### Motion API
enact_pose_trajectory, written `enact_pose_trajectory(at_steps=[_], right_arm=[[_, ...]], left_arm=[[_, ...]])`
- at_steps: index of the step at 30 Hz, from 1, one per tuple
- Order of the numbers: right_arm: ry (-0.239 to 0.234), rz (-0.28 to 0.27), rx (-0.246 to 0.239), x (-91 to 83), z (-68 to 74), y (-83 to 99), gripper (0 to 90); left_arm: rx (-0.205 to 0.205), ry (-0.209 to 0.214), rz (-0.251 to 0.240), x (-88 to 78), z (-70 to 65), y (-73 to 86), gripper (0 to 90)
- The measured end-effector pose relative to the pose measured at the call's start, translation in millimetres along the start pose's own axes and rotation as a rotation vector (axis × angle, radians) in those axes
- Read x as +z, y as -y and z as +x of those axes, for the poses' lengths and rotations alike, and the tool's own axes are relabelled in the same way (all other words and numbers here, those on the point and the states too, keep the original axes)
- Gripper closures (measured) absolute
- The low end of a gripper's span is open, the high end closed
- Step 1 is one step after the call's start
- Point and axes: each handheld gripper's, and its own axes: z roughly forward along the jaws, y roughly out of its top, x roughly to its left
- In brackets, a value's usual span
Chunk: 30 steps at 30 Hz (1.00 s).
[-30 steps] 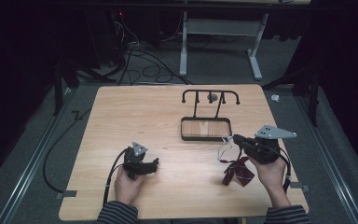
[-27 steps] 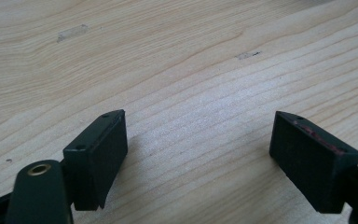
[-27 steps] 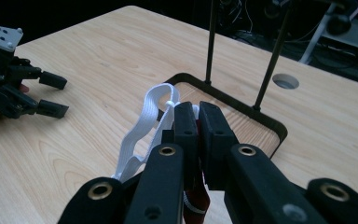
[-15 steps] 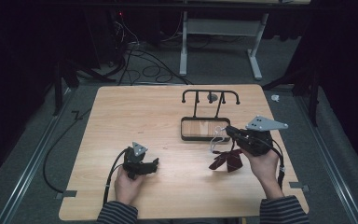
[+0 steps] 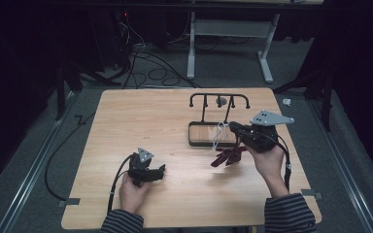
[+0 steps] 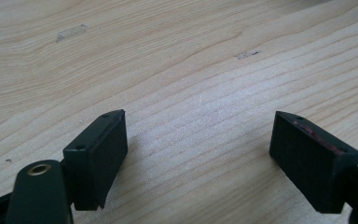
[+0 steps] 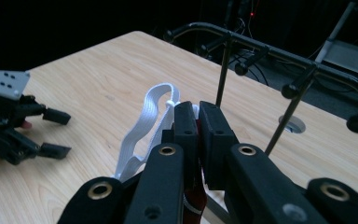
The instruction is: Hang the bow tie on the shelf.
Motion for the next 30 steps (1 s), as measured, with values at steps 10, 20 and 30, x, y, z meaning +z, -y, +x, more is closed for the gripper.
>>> enact_pose_trajectory(at_steps=[10,20,30], right_arm=[[-0.005,-0.016,0.014,11.0,-5.2,-13.4,88.1],[-0.007,-0.026,0.032,22.4,-12.0,-20.3,88.1],[-0.011,-0.023,0.059,32.2,-19.9,-25.4,88.1]], left_arm=[[0.0,0.0,0.0,0.0,0.0,0.0,19.5],[0.0,0.0,0.0,0.0,0.0,0.0,19.5],[0.0,0.0,0.0,0.0,0.0,0.0,19.5]])
